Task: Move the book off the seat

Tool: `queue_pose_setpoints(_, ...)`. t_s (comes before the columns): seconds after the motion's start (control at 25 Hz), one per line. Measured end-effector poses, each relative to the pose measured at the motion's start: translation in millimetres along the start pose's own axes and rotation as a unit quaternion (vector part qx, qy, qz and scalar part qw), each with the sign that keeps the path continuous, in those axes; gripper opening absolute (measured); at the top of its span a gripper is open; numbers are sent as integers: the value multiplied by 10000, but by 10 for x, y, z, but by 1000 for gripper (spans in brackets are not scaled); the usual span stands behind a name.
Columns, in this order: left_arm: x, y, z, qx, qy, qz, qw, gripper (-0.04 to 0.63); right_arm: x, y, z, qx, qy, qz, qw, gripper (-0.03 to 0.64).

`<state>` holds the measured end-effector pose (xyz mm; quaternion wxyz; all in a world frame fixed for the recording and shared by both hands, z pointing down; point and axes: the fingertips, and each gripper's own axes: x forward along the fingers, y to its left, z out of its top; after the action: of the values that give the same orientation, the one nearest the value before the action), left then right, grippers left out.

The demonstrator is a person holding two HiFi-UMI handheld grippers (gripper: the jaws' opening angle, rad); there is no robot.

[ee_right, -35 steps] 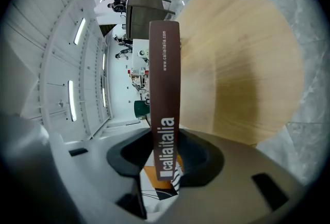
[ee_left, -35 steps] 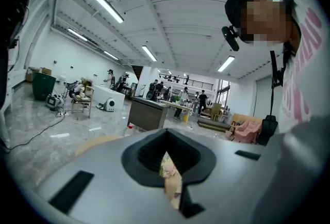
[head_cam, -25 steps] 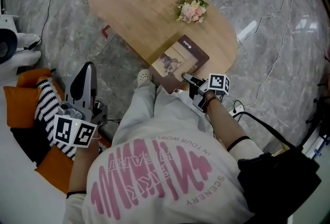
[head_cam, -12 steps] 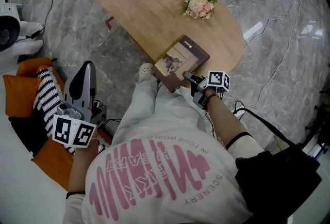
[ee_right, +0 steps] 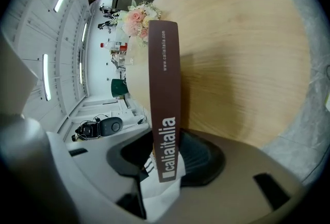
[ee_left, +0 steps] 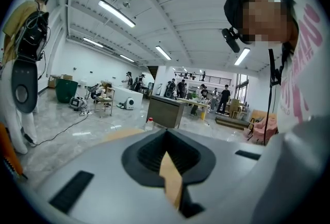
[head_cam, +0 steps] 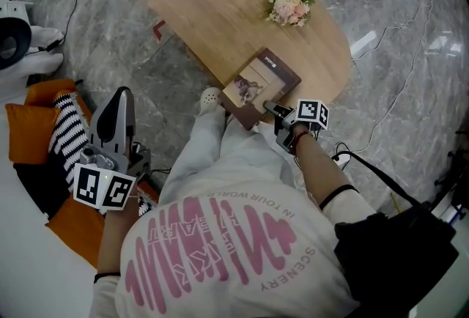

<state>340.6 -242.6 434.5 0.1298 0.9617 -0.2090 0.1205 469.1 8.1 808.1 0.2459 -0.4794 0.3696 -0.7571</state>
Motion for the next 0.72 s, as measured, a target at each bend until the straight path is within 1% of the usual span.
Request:
queue_pose_setpoints(0.24, 15, 50, 64, -36, 126, -16, 9999, 8, 32, -55, -47, 406, -39, -342, 9986, 169)
queue_pose_setpoints(0.4, -13, 88, 93, -8, 104, 3, 9999, 8, 24, -167, -5, 367, -68, -785, 9962, 172)
queue_pose_setpoints(0.6, -100, 160, 90, 12, 145, 72, 9999, 8, 29, -167, 19, 375, -69, -832, 9958, 172)
queue_pose_setpoints(0.72, -142, 187, 51, -24, 154, 122, 9998, 8, 30, -218, 46, 389, -97, -1021, 9940, 172)
